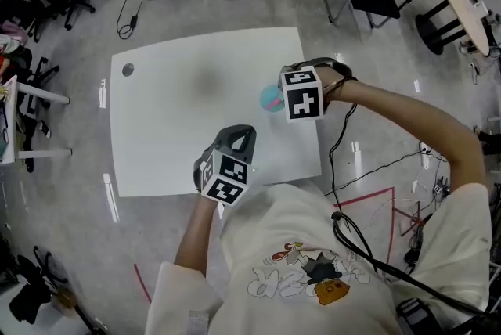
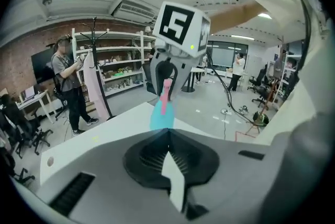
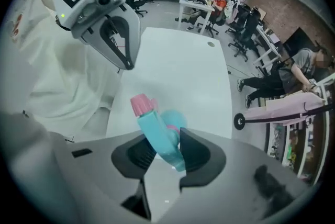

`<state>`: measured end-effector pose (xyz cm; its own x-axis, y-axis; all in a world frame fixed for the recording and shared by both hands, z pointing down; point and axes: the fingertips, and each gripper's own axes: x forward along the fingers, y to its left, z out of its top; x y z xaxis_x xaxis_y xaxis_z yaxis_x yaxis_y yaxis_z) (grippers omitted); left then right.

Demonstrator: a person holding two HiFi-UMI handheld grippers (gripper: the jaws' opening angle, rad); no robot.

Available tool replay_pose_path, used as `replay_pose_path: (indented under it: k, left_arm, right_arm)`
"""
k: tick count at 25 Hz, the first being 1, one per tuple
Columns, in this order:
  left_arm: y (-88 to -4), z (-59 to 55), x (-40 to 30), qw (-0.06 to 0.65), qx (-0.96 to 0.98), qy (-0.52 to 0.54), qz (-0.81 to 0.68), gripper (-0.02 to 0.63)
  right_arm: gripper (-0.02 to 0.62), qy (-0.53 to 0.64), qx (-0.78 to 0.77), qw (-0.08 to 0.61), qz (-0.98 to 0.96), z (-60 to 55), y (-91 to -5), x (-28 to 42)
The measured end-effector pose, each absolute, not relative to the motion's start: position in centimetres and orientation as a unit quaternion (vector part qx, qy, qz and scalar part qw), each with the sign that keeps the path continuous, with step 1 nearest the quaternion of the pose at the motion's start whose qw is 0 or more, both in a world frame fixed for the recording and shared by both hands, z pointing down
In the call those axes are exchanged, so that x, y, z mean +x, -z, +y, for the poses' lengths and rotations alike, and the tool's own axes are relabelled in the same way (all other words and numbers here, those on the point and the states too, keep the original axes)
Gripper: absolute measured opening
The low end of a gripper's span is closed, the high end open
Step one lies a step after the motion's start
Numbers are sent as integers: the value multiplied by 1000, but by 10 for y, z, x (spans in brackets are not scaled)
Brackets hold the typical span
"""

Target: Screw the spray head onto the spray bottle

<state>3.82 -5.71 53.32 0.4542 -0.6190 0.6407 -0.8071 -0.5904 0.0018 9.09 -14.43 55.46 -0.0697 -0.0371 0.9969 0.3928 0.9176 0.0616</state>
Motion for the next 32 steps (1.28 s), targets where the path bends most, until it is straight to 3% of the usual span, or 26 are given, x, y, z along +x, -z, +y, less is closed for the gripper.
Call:
replay_pose_path:
  k: [14, 32]
  left_arm:
    - [-544, -48, 52, 197, 841, -288, -413, 6]
    - [-545, -34, 61, 202, 832, -299, -421, 6]
  right_arm:
    - [129, 77, -122, 710, -689, -127, -644, 98]
    - [132, 67, -109, 691, -712, -116, -629, 112]
